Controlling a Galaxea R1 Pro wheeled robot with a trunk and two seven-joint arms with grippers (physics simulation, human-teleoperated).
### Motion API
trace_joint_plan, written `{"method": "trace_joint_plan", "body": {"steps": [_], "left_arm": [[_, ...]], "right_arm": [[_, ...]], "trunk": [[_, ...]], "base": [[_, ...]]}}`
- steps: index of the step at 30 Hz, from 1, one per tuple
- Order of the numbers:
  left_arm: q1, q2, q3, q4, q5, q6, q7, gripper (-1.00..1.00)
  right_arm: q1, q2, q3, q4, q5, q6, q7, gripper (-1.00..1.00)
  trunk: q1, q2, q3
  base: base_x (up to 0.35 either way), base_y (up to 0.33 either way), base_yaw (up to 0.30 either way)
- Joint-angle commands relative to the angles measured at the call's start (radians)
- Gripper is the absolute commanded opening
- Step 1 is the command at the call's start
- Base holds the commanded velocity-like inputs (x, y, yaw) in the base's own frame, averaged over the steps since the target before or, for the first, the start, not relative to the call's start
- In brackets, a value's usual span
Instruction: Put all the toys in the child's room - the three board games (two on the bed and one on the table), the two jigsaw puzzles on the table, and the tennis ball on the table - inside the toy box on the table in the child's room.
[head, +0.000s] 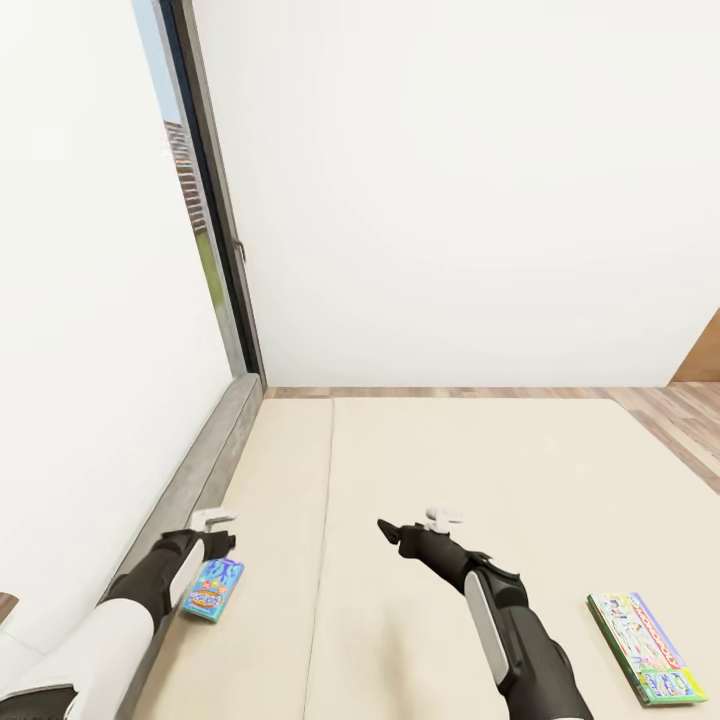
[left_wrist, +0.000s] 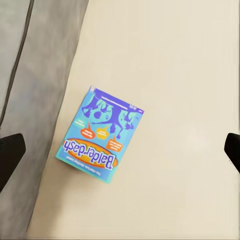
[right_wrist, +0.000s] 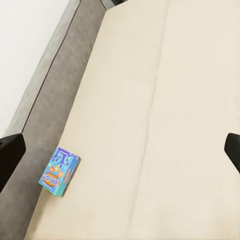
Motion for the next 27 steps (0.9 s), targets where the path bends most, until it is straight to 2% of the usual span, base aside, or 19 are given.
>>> {"method": "trace_joint_plan", "body": {"steps": [1,4,9,27], "left_arm": [[-0.004,0.000,0.001,-0.007,0.006,0.017,0.004,1.00],[-0.023,0.002,0.002,-0.038,0.005,0.075,0.002,1.00],[-0.031,0.006,0.004,-0.062,0.007,0.109,-0.006,1.00],[-0.033,0.003,0.004,-0.098,0.006,0.111,-0.001,1.00]], "right_arm": [[0.000,0.001,-0.003,-0.006,-0.009,0.012,0.003,1.00],[0.005,0.001,-0.001,-0.046,-0.010,0.042,0.003,1.00],[0.010,0.001,-0.002,-0.104,-0.010,0.094,0.003,1.00],[0.012,0.001,-0.001,-0.124,-0.010,0.116,0.001,1.00]], "trunk": [[0.000,-0.001,-0.001],[0.000,-0.001,-0.001],[0.000,-0.001,-0.001],[0.000,-0.001,-0.017]], "base": [[0.000,0.000,0.000],[0.000,0.000,0.000],[0.000,0.000,0.000],[0.000,0.000,0.013]]}}
